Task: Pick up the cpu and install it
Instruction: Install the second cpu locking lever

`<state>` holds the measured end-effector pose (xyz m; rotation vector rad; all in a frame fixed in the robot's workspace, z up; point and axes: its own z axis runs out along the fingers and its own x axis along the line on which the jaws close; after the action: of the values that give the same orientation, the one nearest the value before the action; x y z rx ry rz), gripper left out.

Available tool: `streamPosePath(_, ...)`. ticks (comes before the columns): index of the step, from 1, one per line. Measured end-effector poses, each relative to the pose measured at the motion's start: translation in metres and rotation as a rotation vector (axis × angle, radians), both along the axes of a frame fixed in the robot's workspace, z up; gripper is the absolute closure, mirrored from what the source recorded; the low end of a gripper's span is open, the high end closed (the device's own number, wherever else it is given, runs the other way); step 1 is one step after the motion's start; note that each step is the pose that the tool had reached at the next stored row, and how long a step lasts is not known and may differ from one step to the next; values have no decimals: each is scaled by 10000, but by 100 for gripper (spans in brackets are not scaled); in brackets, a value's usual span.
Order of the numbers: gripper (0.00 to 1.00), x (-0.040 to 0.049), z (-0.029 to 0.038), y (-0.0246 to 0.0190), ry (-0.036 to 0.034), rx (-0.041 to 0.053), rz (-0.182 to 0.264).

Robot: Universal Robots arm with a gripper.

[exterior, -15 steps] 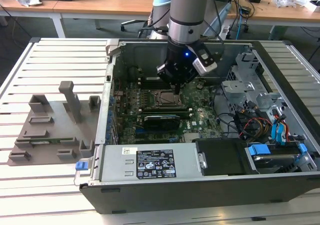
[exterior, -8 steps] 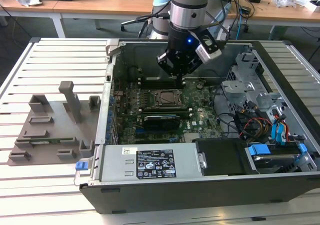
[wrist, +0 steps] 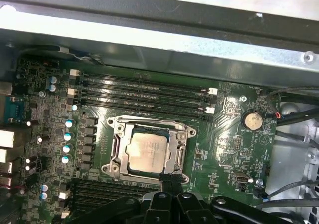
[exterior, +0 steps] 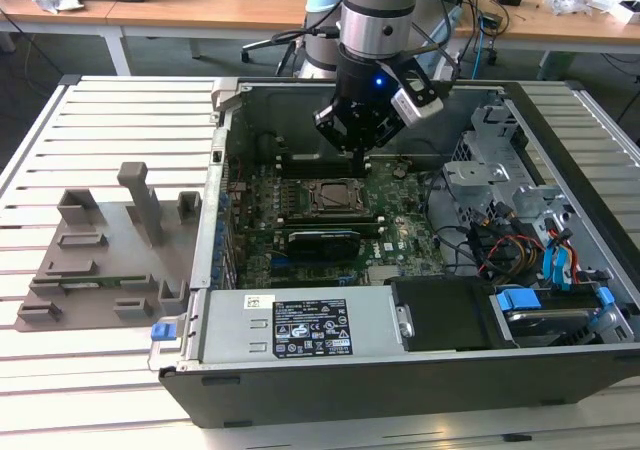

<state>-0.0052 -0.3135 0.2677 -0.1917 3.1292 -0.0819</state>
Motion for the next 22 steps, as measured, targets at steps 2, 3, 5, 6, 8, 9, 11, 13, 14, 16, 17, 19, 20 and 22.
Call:
streamPosePath(2,89,0,2,-9,1,-3,2)
streamPosePath(3,89,0,0,-16,0,0,1)
streamPosePath(5,89,0,0,-36,0,-1,0)
streamPosePath(6,89,0,0,-71,1,-1,0)
streamPosePath(8,89,0,-1,-116,0,0,0)
streamPosePath(9,89,0,-1,-146,0,0,0)
streamPosePath(11,89,0,-1,-204,0,0,0)
streamPosePath(13,89,0,-2,-241,0,0,0)
streamPosePath(14,89,0,-2,-262,0,0,0)
streamPosePath(16,89,0,-2,-297,0,2,0)
streamPosePath(17,89,0,-2,-352,0,5,0)
streamPosePath(19,89,0,-3,-415,0,13,0)
streamPosePath(20,89,0,-3,-432,0,19,0)
streamPosePath(22,89,0,-5,-484,0,49,0)
